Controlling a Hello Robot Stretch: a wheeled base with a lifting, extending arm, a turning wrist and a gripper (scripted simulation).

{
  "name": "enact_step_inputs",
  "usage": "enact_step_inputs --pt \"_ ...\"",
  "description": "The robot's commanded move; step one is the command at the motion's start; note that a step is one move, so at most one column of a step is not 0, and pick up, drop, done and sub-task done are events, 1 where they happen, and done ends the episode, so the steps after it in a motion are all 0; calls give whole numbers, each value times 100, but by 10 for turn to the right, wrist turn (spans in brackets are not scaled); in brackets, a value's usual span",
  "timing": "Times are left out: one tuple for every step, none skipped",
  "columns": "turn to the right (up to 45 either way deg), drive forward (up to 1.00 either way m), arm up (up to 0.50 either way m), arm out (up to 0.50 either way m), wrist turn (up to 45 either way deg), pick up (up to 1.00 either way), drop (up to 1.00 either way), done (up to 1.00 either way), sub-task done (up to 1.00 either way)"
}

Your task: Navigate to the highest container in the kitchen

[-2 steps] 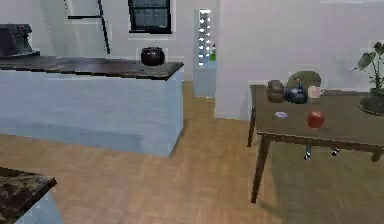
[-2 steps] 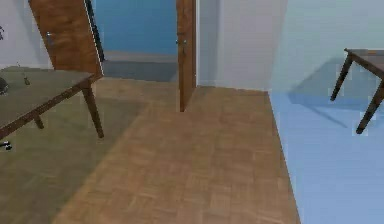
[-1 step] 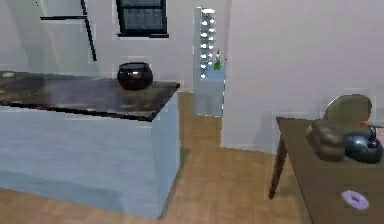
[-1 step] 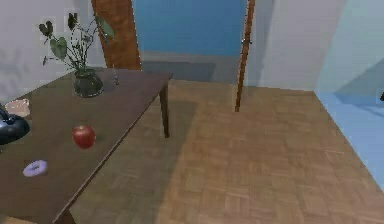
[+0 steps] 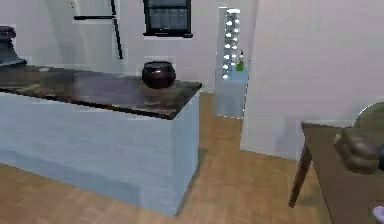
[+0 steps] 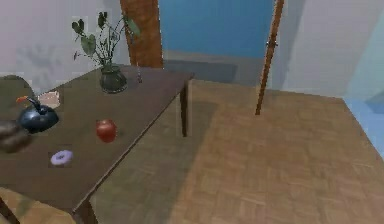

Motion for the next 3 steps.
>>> enact_step_inputs --pt "0 55 0 0 0 0 0 0 0" --pt "450 0 0 0 0 0 0 0 0" --pt "-450 0 0 0 0 0 0 0 0"
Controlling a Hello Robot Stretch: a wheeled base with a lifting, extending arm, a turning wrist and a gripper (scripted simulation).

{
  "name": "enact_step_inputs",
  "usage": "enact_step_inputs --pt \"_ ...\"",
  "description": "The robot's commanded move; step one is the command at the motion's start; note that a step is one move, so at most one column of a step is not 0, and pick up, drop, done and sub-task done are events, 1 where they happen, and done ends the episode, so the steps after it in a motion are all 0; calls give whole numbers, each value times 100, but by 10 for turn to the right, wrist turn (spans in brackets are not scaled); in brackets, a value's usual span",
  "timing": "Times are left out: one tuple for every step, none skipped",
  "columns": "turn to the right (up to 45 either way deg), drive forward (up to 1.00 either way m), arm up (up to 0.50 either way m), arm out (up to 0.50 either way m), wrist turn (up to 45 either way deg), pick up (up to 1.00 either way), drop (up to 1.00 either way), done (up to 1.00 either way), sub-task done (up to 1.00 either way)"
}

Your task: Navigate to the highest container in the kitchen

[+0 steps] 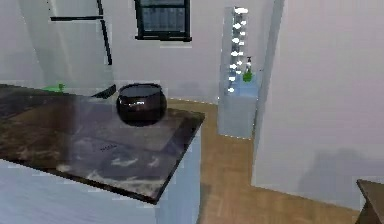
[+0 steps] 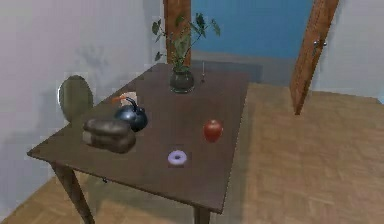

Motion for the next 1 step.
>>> enact_step_inputs --pt "-450 0 0 0 0 0 0 0 0"
